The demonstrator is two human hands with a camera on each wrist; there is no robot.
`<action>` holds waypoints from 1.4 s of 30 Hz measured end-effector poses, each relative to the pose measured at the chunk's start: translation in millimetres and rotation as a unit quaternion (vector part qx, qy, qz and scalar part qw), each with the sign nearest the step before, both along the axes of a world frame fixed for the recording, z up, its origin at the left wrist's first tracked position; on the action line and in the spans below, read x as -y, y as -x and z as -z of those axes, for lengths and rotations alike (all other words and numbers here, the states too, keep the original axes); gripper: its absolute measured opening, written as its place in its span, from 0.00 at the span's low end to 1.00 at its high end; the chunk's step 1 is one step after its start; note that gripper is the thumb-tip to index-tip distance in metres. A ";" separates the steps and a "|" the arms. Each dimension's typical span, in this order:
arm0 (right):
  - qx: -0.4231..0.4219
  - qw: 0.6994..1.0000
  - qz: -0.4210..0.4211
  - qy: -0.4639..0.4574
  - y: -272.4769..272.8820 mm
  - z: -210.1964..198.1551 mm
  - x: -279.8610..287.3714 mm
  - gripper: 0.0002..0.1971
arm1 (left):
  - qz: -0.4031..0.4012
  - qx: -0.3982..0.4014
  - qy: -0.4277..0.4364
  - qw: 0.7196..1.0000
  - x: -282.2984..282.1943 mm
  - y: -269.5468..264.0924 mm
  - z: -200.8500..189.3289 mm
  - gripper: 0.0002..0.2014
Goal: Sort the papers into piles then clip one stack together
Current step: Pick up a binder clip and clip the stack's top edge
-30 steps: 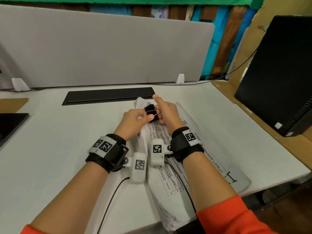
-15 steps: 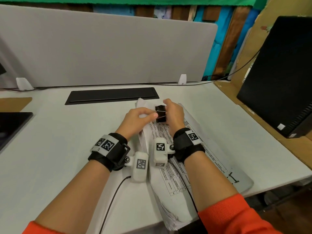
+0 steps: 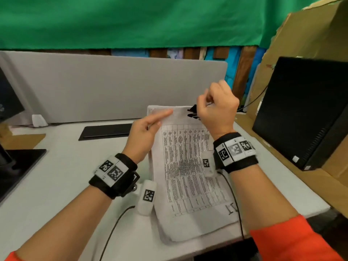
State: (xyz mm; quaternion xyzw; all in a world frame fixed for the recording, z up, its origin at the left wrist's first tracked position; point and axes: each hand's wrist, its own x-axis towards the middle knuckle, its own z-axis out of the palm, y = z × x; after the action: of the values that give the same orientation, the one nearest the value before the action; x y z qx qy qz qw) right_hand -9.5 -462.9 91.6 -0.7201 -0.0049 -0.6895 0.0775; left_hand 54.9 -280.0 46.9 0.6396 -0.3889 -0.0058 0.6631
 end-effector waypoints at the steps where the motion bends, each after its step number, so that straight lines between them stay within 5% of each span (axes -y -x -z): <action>1: 0.002 0.999 0.011 0.053 8.6 -16.0 -1.8 0.13 | 0.000 0.034 0.008 0.999 -1.8 6.9 -11.9 0.21; 12: 0.021 0.974 0.017 0.223 53.3 -104.3 -13.0 0.14 | -0.015 0.205 0.070 0.976 -3.2 45.5 -74.6 0.19; 23: -0.161 0.982 -0.033 0.093 31.6 -124.2 -20.0 0.13 | -0.048 0.252 0.090 0.962 -7.8 40.5 -88.5 0.18; 27: -0.210 0.976 0.033 0.051 44.3 -115.1 -6.2 0.23 | -0.084 0.258 0.098 0.957 -13.4 27.4 -88.6 0.18; 29: -0.219 0.973 0.032 -0.056 55.7 -92.6 16.0 0.33 | -0.108 0.264 0.112 0.952 -21.0 17.1 -93.8 0.18; 30: -0.233 0.962 -0.011 -0.144 61.2 -75.6 25.5 0.39 | -0.122 0.267 0.122 0.948 -23.8 11.9 -97.9 0.18; 32: -0.322 0.877 -0.169 -0.315 70.1 -30.8 26.9 0.48 | -0.146 0.255 0.140 0.946 -30.4 2.7 -105.0 0.17; 35: -0.416 0.712 -0.363 -0.433 74.6 45.4 2.7 0.33 | -0.157 0.181 0.174 0.955 -35.8 -11.9 -116.7 0.16; 38: -0.334 0.703 -0.371 -0.507 68.4 86.9 -24.2 0.13 | -0.174 0.131 0.133 0.967 -38.5 -23.3 -113.2 0.21; 42: -0.279 0.677 -0.333 -0.594 45.7 92.5 -30.2 0.13 | -0.161 -0.132 -0.058 0.976 -37.0 -19.0 -52.1 0.26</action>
State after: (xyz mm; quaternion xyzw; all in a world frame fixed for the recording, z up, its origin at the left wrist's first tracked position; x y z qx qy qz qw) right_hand -55.3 -432.6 -0.9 -0.6326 0.1878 -0.2429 0.7110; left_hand 74.0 -243.0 99.0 0.7247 -0.1887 -0.0055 0.6627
